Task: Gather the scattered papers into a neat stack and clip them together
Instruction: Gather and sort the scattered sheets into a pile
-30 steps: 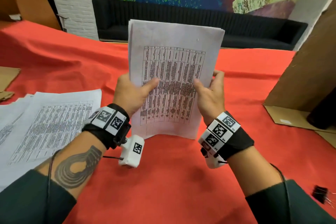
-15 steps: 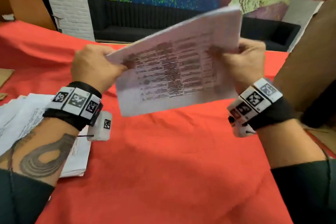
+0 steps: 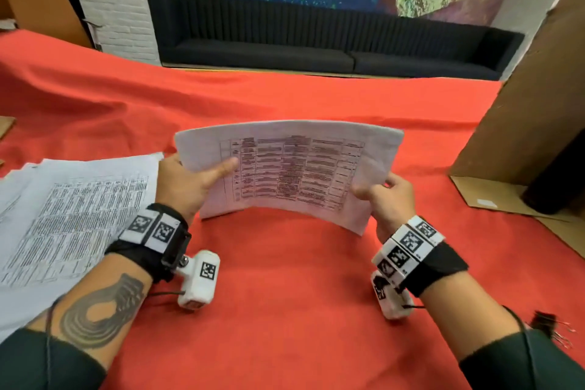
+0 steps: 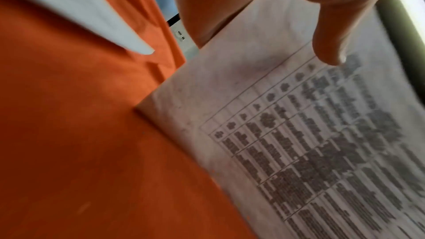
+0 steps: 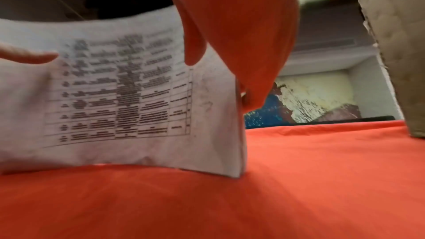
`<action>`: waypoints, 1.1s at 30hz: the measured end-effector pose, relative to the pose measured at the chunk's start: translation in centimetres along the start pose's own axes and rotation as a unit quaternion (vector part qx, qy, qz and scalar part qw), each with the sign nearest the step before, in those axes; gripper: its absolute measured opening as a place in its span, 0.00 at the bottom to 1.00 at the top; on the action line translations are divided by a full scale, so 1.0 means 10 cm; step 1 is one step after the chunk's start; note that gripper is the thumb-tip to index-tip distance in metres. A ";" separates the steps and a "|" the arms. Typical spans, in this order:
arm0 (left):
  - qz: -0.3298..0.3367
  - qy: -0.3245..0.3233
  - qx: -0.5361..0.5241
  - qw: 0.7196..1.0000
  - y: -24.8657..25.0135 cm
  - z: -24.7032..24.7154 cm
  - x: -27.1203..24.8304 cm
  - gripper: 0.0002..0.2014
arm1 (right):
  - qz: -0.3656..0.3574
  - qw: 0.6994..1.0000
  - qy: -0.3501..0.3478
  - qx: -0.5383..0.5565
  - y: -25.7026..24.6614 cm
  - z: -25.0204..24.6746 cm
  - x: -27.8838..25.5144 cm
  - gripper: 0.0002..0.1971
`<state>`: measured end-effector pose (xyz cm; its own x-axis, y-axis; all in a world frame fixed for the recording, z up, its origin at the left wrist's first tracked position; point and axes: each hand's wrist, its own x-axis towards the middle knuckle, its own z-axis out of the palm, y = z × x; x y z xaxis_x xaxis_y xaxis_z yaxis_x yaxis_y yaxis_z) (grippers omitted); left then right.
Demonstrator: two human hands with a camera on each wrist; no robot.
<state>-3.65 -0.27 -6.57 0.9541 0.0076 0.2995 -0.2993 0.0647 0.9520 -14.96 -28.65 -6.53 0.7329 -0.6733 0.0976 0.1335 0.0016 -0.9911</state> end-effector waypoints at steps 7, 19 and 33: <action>-0.022 0.003 0.013 1.000 0.00 0.04 -0.04 0.12 | 0.012 0.999 -0.030 0.014 -0.07 0.03 0.13 0.18; 0.324 -0.249 0.372 0.833 1.26 0.39 0.44 0.22 | -0.474 0.828 -0.084 -0.287 -1.63 0.23 -0.10 0.05; 0.193 -0.117 -0.015 0.974 1.24 0.76 -0.05 0.10 | -0.253 0.955 -0.075 0.134 -1.19 0.25 0.00 0.19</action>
<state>-7.91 -7.02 5.53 0.7402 -0.1896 0.6451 -0.6321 0.1306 0.7638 -14.87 -26.86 5.54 0.6141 -0.5241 0.5902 0.6475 -0.0931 -0.7564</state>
